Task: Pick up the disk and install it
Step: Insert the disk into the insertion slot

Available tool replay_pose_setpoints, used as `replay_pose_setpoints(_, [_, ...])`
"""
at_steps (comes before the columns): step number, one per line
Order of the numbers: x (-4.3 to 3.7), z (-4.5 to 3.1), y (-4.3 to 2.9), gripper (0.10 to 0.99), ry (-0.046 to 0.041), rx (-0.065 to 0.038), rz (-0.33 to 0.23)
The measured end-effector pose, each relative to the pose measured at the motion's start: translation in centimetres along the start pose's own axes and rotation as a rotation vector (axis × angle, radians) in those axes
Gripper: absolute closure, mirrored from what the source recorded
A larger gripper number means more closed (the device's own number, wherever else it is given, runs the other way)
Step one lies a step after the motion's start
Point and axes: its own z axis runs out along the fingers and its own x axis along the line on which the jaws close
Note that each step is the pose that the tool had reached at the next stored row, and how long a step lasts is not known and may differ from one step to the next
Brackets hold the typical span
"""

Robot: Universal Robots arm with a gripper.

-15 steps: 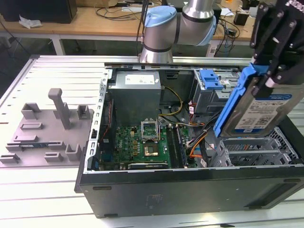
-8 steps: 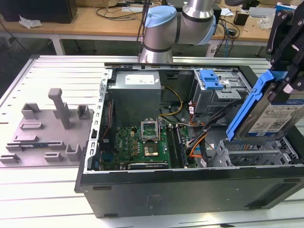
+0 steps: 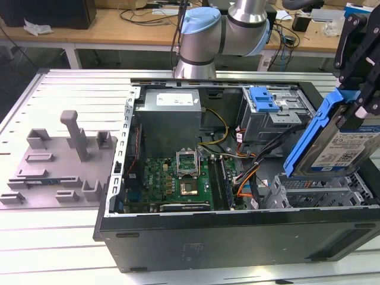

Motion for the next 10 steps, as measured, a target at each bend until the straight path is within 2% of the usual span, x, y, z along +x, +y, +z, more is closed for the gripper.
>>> replay_pose_setpoints(10, [0.20,0.58,0.04,0.722,0.0001,0.000,0.000])
